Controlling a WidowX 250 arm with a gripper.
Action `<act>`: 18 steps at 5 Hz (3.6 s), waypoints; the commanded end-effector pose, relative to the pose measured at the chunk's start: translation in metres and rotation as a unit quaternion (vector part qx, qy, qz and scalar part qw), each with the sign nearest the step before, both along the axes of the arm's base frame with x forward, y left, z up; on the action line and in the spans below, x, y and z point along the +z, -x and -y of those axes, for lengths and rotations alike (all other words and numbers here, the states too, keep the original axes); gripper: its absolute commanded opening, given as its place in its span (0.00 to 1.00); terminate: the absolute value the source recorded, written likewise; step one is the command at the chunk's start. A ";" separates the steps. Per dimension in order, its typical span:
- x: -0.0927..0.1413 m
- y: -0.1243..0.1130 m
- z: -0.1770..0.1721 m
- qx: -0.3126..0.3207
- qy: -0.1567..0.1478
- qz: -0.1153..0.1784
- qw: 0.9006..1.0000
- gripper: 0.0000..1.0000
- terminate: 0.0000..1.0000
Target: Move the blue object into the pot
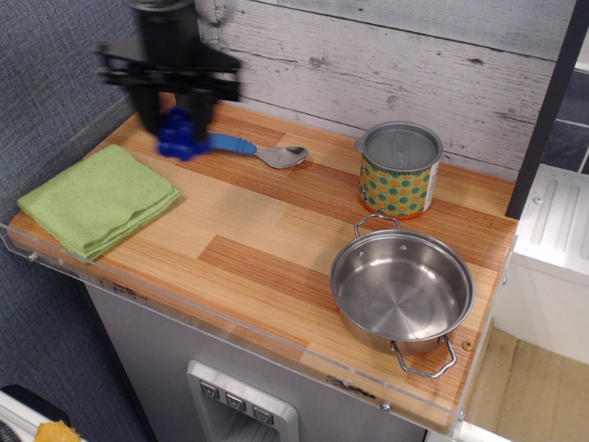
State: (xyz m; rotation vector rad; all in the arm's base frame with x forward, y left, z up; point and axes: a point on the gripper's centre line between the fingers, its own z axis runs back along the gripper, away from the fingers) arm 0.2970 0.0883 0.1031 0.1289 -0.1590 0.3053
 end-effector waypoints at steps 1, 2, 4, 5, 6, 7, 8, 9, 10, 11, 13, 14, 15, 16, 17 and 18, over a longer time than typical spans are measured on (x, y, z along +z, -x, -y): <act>0.014 0.013 0.068 -0.111 0.002 0.026 0.993 0.00 0.00; 0.012 0.020 0.093 -0.164 0.005 0.027 0.986 0.00 0.00; 0.000 0.025 0.139 -0.258 0.023 0.014 0.966 0.00 0.00; -0.004 0.026 0.150 -0.270 0.018 0.005 0.963 0.00 0.00; -0.013 0.025 0.159 -0.279 0.021 -0.007 0.960 0.00 0.00; -0.024 0.025 0.168 -0.292 0.029 -0.026 0.956 0.00 0.00; -0.033 0.026 0.169 -0.287 0.031 -0.035 0.957 0.00 0.00; -0.042 0.030 0.169 -0.275 0.020 -0.034 0.961 0.00 0.00; -0.050 0.030 0.169 -0.274 0.022 -0.040 0.961 0.00 0.00; -0.050 0.032 0.172 -0.281 0.018 -0.041 0.959 1.00 0.00; -0.048 0.032 0.174 -0.282 0.014 -0.047 0.958 1.00 0.00; -0.038 0.034 0.171 -0.273 0.012 -0.049 0.961 1.00 0.00; -0.017 0.041 0.164 -0.260 0.007 -0.029 0.965 1.00 0.00; 0.013 0.048 0.149 -0.232 -0.001 -0.017 0.973 1.00 0.00; 0.029 0.053 0.118 -0.170 0.005 -0.026 0.985 1.00 0.00; 0.034 0.059 0.070 -0.086 0.030 -0.036 0.995 1.00 0.00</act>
